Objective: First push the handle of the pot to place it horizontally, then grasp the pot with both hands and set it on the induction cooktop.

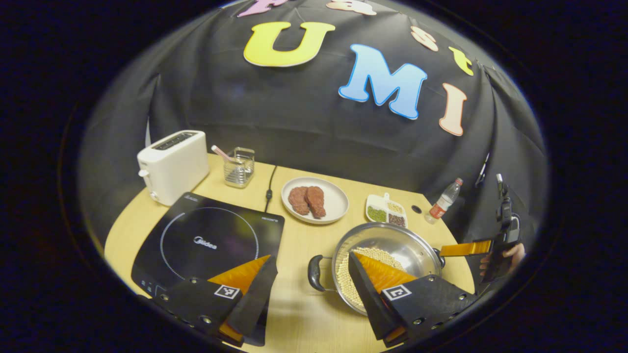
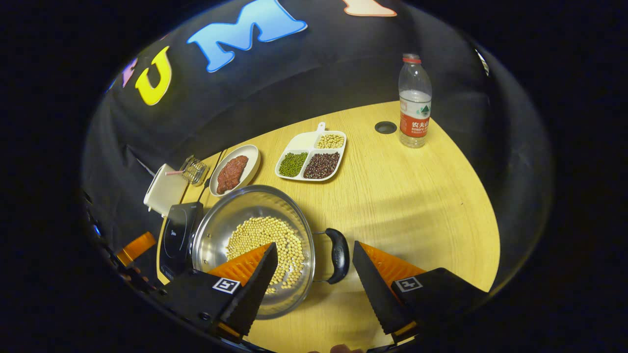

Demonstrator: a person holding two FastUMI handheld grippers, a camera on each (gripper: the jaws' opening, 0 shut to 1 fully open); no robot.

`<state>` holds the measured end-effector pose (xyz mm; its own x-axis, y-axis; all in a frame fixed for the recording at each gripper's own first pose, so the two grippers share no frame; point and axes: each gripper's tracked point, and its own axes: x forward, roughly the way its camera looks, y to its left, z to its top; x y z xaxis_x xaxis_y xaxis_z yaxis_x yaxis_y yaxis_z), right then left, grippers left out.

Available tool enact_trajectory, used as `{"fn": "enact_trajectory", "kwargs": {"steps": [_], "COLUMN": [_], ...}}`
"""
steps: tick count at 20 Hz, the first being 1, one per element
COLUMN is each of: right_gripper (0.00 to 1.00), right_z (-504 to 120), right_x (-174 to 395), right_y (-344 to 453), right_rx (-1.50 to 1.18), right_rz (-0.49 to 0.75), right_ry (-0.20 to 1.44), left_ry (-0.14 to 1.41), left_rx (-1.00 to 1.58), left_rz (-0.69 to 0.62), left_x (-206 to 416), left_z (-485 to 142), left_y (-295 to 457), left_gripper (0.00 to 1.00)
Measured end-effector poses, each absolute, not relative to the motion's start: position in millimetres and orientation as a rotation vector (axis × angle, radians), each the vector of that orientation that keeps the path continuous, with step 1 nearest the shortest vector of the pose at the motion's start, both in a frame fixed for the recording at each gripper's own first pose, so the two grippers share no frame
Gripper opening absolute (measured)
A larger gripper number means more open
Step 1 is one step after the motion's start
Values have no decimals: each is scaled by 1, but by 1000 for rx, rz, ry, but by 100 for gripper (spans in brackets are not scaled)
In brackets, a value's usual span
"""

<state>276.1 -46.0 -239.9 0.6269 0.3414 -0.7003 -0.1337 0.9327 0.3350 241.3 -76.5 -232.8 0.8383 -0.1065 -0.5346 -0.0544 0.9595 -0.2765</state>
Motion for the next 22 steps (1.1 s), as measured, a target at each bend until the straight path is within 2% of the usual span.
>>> {"fn": "enact_trajectory", "kwargs": {"steps": [2, 4, 5, 6, 7, 8, 9, 11, 12, 13, 14, 15, 16, 17, 18, 19, 20, 21, 22], "right_gripper": [98, 98, 98, 98, 98, 98, 98, 98, 98, 98, 98, 91, 97, 88, 91, 76, 78, 59, 54], "right_z": [-248, -257, -260, -264, -269, -274, -279, -288, -291, -294, -296, -299, -301, -305, -309, -312, -311, -312, -313], "right_x": [291, 296, 299, 302, 303, 303, 303, 306, 306, 306, 306, 306, 306, 306, 305, 305, 304, 304, 305], "right_y": [-46, -46, -48, -51, -51, -52, -54, -53, -53, -51, -49, -48, -46, -44, -41, -39, -36, -36, -38], "right_rx": [262, 268, 257, 248, 240, 228, 220, 216, 217, 223, 229, 232, 231, 227, 225, 225, 233, 226, 218], "right_rz": [259, 251, 246, 248, 256, 258, 260, 263, 263, 270, 275, 278, 286, 291, 300, 302, 312, 309, 313], "right_ry": [839, 857, 853, 855, 863, 874, 880, 886, 888, 890, 890, 889, 887, 890, 897, 906, 899, 894, 890], "left_ry": [624, 657, 671, 691, 707, 723, 737, 784, 801, 807, 807, 811, 815, 811, 811, 811, 810, 816, 826], "left_rx": [-320, -336, -342, -345, -341, -331, -325, -318, -307, -313, -336, -359, -356, -341, -331, -323, -318, -315, -307], "left_rz": [-66, -108, -129, -153, -178, -192, -200, -209, -213, -224, -236, -244, -244, -250, -262, -263, -260, -262, -258], "left_x": [254, 264, 269, 272, 275, 278, 280, 281, 282, 285, 288, 290, 290, 296, 297, 297, 300, 299, 297], "left_z": [-254, -274, -280, -287, -294, -303, -312, -332, -338, -342, -344, -348, -349, -355, -355, -354, -354, -355, -357], "left_y": [-83, -91, -95, -100, -106, -110, -112, -112, -111, -113, -117, -122, -122, -122, -123, -125, -125, -127, -126], "left_gripper": [86, 89, 85, 89, 86, 89, 85, 89, 85, 89, 89, 89, 89, 85, 80, 80, 71, 61, 60]}}
